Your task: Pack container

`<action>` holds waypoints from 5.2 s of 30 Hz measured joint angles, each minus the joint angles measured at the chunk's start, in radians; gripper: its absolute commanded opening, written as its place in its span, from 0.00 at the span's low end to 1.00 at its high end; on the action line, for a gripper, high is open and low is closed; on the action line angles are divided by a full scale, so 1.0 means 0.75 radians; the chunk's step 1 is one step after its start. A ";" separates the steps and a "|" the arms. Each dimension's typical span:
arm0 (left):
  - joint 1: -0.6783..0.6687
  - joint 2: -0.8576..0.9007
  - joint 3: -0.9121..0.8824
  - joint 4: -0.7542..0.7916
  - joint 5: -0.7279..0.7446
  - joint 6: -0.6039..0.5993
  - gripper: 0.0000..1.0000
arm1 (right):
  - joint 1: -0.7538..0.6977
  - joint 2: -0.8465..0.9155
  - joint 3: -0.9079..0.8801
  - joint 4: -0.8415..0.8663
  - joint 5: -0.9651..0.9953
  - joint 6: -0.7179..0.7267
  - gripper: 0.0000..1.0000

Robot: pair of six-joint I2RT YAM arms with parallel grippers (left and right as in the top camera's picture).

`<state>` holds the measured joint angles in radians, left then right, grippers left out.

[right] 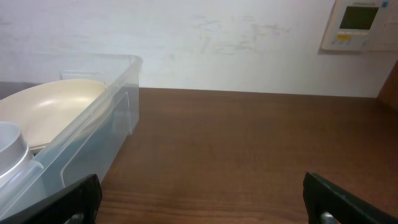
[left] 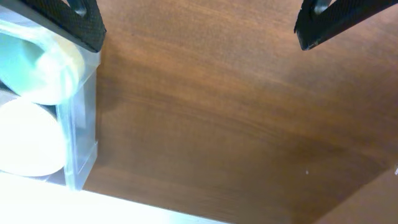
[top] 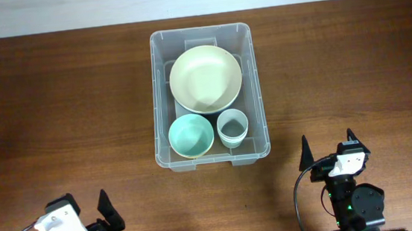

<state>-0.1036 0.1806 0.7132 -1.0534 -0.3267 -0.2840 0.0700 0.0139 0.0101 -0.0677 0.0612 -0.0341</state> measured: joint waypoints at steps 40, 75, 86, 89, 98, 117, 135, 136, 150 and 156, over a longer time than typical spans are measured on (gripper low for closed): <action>0.050 -0.221 -0.929 1.677 0.103 0.231 1.00 | 0.000 0.000 0.000 0.000 0.000 0.001 0.99; 0.050 -0.222 -0.929 1.309 0.499 0.564 1.00 | 0.000 0.000 0.000 0.000 0.000 0.000 0.99; 0.050 -0.222 -0.929 1.304 0.502 0.563 1.00 | 0.000 0.000 0.000 0.000 0.000 0.001 0.99; 0.050 -0.222 -0.929 1.304 0.501 0.563 1.00 | 0.000 0.000 0.000 0.000 0.000 -0.001 0.99; 0.050 -0.222 -0.929 1.299 0.451 0.503 1.00 | 0.000 0.000 0.000 0.000 0.000 0.000 0.99; 0.050 -0.222 -0.929 1.299 0.451 0.492 1.00 | 0.000 0.000 0.000 0.000 0.000 0.000 0.99; 0.050 -0.221 -0.929 1.298 0.451 0.492 1.00 | 0.000 0.000 0.000 0.000 0.000 0.000 0.99; 0.050 -0.221 -0.929 1.299 0.451 0.492 1.00 | 0.000 0.000 0.000 0.000 0.000 0.000 0.99; 0.050 -0.222 -0.929 1.299 0.451 0.492 1.00 | 0.000 0.000 0.000 0.000 0.000 -0.001 0.99; 0.050 -0.222 -0.929 1.298 0.451 0.492 1.00 | 0.000 0.000 0.000 0.000 0.000 -0.001 0.99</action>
<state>-0.0658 0.0143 0.0162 -0.0799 0.0116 0.0853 0.0700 0.0139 0.0101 -0.0677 0.0612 -0.0345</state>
